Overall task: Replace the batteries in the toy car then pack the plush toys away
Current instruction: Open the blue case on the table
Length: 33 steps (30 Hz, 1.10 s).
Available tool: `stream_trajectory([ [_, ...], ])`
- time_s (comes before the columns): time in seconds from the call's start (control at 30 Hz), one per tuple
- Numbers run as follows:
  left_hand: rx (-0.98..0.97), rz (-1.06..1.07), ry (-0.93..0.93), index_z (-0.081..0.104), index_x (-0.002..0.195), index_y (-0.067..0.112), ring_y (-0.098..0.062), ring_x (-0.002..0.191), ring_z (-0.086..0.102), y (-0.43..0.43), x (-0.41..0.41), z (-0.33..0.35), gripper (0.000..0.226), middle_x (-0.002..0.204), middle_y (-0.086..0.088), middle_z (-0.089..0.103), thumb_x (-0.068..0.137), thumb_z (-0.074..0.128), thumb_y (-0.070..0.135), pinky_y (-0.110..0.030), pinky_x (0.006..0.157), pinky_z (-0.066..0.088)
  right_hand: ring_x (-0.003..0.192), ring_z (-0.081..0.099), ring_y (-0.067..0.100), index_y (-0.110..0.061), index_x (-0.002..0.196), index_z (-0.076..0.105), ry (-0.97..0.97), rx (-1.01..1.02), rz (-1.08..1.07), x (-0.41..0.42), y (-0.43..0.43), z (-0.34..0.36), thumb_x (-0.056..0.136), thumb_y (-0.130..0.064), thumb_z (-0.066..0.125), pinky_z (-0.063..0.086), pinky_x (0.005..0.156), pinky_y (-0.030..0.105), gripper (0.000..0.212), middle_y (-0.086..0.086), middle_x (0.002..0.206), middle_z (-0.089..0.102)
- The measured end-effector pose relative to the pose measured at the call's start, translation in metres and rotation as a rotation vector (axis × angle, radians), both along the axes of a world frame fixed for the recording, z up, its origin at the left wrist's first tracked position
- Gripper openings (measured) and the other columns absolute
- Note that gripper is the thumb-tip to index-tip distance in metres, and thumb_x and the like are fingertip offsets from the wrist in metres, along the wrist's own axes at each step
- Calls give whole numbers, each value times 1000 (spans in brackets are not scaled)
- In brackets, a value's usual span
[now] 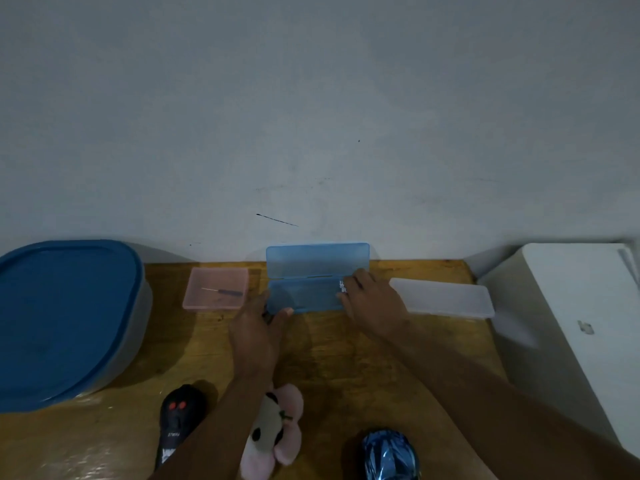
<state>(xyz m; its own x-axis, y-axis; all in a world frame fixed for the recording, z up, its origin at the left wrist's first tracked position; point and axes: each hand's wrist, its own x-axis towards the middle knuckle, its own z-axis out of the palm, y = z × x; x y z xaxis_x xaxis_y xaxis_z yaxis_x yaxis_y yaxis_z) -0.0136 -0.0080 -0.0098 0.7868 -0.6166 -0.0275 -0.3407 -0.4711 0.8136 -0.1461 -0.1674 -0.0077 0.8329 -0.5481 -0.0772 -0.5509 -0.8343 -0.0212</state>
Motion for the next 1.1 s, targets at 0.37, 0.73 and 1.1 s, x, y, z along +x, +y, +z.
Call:
stream_trajectory([
  [0.37,11,34,-21,67,117,18,0,80,60,-2,-5,4,36,100,1,73,82,74,24,3,62,33,88,61,29,-6,101,65,-56,-130,-57,5,16,-10,94,-51,27,47,80,42,59,12,96,65],
  [0.73,50,21,0,64,122,19,-1,86,61,-5,-1,3,41,106,2,73,83,72,27,-11,73,42,84,58,23,-19,90,55,-120,-162,-9,3,9,-27,94,-53,27,35,82,42,44,3,87,62],
  [1.1,51,11,-16,66,118,18,2,83,61,-7,2,6,37,101,5,73,83,73,27,6,64,36,57,60,26,-15,67,60,-223,-293,81,7,-2,-32,93,-50,36,28,69,38,49,6,63,65],
])
